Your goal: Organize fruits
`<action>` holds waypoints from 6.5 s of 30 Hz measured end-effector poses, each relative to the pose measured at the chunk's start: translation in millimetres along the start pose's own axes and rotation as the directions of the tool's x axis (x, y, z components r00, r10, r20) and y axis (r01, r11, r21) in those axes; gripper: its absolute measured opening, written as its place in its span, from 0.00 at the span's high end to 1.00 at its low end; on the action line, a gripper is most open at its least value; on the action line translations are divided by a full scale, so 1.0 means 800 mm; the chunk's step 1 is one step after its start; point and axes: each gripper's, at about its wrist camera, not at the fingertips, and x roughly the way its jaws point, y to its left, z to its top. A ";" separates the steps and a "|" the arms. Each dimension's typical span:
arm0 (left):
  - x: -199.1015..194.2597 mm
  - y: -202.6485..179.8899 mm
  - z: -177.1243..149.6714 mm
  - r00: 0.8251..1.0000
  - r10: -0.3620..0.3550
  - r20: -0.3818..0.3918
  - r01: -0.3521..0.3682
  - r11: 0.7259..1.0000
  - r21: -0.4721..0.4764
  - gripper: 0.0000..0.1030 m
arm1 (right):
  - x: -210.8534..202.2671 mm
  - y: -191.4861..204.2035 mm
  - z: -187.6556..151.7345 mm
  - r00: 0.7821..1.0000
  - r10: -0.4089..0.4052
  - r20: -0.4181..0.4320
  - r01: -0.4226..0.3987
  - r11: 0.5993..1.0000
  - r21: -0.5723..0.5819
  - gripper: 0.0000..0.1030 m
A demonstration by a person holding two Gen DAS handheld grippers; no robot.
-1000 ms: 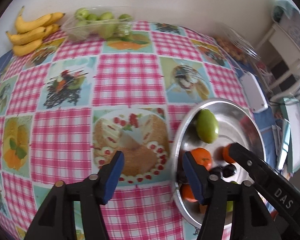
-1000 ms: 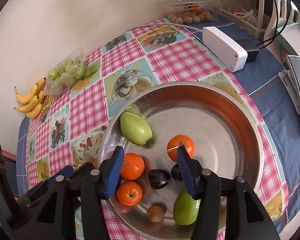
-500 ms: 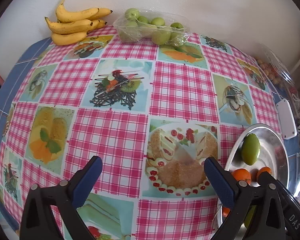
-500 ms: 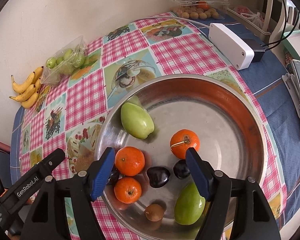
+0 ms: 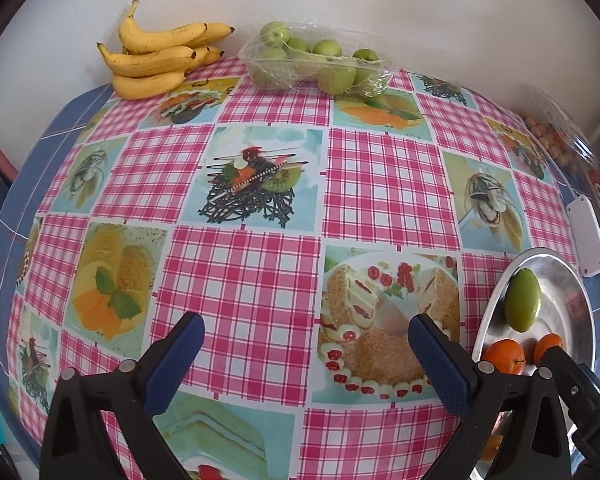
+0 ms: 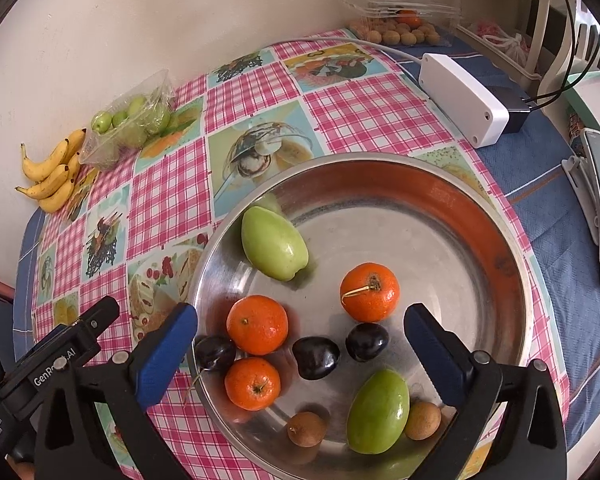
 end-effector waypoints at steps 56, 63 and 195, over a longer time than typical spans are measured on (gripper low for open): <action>-0.104 0.031 -0.093 0.983 0.099 0.153 -0.120 0.984 0.130 0.00 | -0.057 0.009 -0.105 0.999 -0.020 0.048 0.023 0.997 -0.074 0.00; -0.120 0.041 -0.113 0.981 0.082 0.176 -0.106 0.985 0.137 0.00 | -0.069 0.009 -0.118 0.997 -0.024 0.067 0.030 0.996 -0.086 0.00; -0.125 0.087 -0.134 0.998 0.027 0.059 -0.028 0.999 0.016 0.00 | -0.092 0.012 -0.129 0.995 -0.008 0.101 0.018 0.994 -0.103 0.00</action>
